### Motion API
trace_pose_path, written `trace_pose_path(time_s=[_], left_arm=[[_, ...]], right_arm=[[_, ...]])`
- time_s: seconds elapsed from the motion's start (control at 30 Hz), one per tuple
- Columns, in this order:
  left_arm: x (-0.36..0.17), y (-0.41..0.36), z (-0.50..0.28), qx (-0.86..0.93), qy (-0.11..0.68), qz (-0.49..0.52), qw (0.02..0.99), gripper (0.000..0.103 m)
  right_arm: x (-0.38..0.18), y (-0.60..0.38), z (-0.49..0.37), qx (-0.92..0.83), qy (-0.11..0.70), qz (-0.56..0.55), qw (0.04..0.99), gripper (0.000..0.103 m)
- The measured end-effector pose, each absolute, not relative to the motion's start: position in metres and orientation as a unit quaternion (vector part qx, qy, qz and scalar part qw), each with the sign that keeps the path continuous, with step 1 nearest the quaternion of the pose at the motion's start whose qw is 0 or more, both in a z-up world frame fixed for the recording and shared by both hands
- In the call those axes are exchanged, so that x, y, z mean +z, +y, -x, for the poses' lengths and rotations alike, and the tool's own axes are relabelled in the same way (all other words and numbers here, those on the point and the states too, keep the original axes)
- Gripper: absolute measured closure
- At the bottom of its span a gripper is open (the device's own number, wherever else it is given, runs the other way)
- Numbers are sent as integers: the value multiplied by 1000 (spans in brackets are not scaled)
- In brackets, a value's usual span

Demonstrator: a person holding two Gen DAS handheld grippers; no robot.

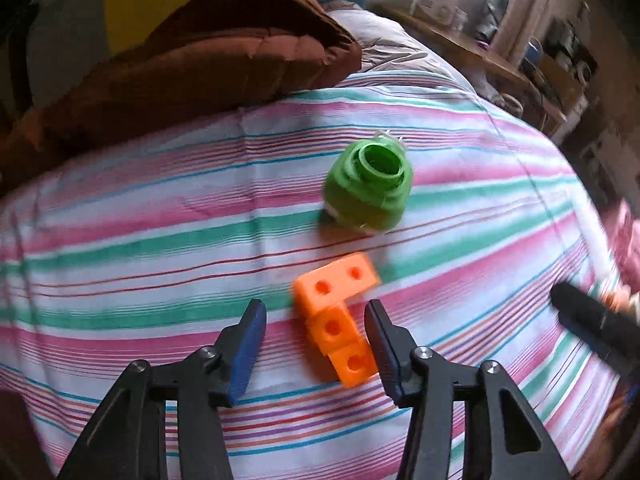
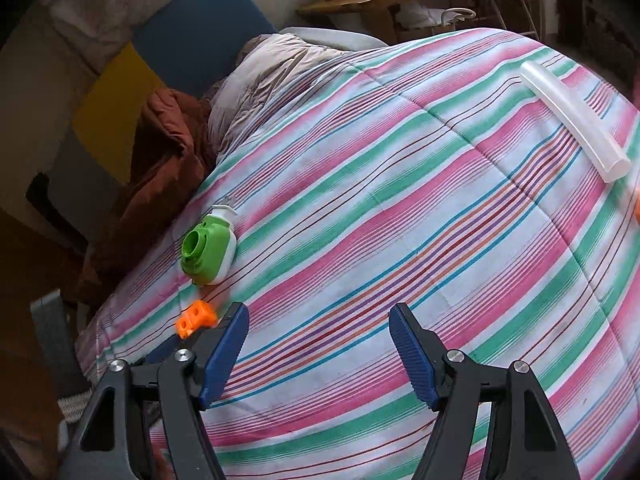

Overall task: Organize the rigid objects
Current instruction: 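Close the left tool on the orange linked cubes, then grasp the green plug-shaped piece with the right tool while the left tool holds the cubes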

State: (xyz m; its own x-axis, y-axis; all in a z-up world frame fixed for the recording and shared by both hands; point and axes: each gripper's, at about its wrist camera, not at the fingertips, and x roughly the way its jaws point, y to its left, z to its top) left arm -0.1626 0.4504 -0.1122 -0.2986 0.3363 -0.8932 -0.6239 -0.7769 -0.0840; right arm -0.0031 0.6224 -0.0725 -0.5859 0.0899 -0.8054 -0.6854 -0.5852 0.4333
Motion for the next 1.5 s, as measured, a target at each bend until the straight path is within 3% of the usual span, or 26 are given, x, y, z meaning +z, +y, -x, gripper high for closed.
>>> trace_pose_path(time_s=[0.3, 0.47, 0.67, 0.93, 1.07, 1.17, 1.5], left_arm=[[-114, 430, 164, 808, 142, 479, 311, 52], [-113, 427, 148, 812, 160, 447, 340, 78], [-114, 396, 121, 838, 204, 380, 335, 78], [-113, 345, 130, 857, 127, 397, 303, 78], [-116, 347, 131, 858, 125, 396, 303, 77], [-120, 348, 131, 856, 133, 399, 300, 77], [-121, 340, 133, 855, 108, 398, 313, 77]], right_arm=[[-75, 621, 2, 800, 388, 390, 238, 30], [-76, 623, 3, 804, 388, 385, 235, 30], [-77, 619, 8, 808, 376, 391, 230, 30], [-73, 610, 14, 826, 359, 382, 209, 30], [-71, 595, 22, 841, 338, 382, 181, 30], [-73, 579, 29, 849, 320, 388, 161, 21], [-64, 566, 115, 856, 261, 403, 193, 21]])
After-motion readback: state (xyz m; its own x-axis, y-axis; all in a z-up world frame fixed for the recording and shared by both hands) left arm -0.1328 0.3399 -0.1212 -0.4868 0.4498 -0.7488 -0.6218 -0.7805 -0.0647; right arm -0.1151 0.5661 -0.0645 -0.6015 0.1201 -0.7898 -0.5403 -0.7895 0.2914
